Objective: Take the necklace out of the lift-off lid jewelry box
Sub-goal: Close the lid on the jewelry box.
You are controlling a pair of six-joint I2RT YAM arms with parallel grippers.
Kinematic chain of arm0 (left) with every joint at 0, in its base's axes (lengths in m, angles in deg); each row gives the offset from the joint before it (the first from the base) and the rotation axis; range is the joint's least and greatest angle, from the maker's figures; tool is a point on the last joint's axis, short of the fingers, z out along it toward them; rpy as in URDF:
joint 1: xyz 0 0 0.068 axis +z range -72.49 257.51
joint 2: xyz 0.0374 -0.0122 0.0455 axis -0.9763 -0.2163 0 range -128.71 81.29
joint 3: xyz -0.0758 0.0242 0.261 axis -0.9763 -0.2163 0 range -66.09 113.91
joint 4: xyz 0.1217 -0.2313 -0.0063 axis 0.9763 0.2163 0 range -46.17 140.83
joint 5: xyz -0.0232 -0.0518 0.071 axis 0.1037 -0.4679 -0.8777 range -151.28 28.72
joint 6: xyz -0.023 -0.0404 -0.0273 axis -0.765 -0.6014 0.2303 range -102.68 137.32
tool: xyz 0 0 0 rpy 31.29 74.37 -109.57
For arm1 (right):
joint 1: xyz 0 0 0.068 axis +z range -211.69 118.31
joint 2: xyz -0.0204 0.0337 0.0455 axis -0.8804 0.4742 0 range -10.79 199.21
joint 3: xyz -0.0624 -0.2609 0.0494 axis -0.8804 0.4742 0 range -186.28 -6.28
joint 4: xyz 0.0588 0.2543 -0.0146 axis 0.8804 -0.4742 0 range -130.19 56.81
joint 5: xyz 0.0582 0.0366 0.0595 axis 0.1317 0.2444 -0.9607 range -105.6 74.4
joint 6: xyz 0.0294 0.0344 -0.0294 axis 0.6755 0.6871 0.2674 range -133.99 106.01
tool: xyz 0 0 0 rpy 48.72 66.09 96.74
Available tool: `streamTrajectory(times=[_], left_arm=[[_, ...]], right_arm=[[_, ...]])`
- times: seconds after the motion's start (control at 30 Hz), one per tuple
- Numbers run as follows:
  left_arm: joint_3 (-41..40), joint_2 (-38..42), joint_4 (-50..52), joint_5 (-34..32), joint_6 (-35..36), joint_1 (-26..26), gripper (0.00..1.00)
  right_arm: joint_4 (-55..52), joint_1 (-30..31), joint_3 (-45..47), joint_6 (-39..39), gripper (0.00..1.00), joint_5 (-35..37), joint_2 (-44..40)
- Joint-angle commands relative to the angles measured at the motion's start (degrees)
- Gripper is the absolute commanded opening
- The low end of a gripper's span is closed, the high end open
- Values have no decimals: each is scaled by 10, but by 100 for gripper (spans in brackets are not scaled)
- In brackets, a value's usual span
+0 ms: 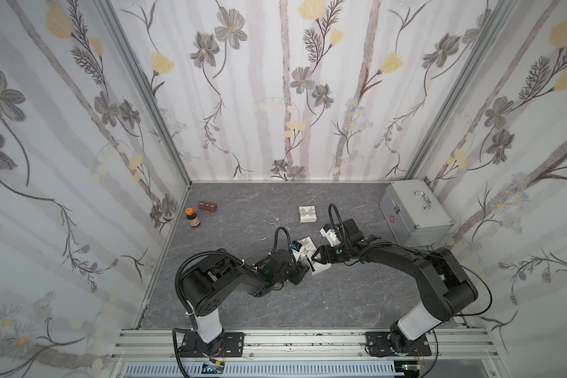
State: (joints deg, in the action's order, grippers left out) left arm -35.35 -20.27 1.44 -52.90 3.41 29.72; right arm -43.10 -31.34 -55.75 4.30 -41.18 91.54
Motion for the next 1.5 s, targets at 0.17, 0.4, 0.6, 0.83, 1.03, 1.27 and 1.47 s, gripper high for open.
streamTrajectory(times=[0.17, 0.4, 0.6, 0.83, 1.03, 1.27, 1.47], left_arm=[[7, -12, -39, -5, -12, 0, 43], [7, -18, -46, -8, -14, -1, 43], [1, -19, -50, -13, -18, -1, 43], [-7, -15, -48, -14, -18, 0, 43], [-9, -18, -48, -16, -17, 0, 43], [-6, -25, -51, -16, -17, -1, 43], [0, -35, -59, -12, -21, -1, 43]], right_arm=[[-26, 30, -22, -18, 69, 25, 7], [-40, 49, -28, -45, 72, 35, 9], [-35, 52, -22, -55, 75, 20, 6], [-30, 47, -11, -59, 81, 15, -16], [-22, 27, 8, -56, 83, -3, -39], [-19, 5, 17, -48, 77, -17, -41], [-15, 5, 16, -43, 71, -13, -19]])
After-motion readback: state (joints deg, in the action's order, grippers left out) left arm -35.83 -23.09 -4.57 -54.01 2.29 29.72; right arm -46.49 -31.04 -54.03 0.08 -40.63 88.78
